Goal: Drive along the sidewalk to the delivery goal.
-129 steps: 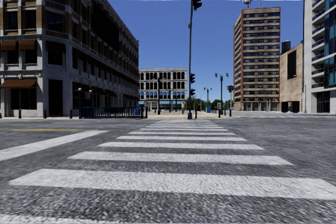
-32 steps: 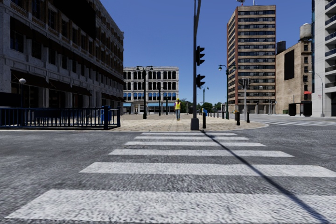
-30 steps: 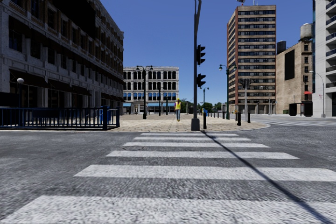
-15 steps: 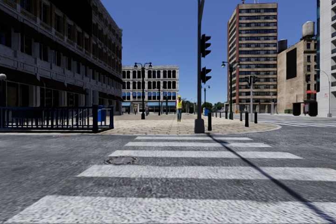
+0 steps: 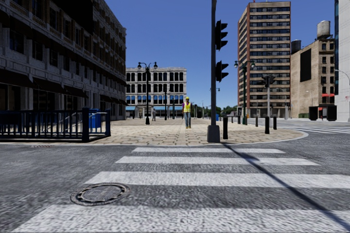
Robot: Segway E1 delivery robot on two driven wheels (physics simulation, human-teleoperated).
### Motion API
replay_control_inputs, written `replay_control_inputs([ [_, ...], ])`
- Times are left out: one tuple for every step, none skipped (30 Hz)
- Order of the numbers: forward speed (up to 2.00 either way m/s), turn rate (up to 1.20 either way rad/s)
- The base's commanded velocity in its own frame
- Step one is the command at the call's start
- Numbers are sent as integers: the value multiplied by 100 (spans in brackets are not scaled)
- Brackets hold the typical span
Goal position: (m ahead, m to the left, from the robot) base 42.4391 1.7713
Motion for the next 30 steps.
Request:
replay_control_inputs([
  [200,0],
  [200,0],
  [200,0],
  [200,0],
  [200,0],
  [200,0],
  [200,0],
  [200,0],
  [200,0],
  [200,0],
  [200,0],
  [200,0],
  [200,0],
  [200,0],
  [200,0],
  [200,0],
  [200,0],
  [200,0],
  [200,0],
  [200,0],
  [200,0],
  [200,0],
  [200,0],
  [200,0],
  [200,0],
  [200,0],
  [200,0],
  [200,0],
  [200,0],
  [200,0],
])
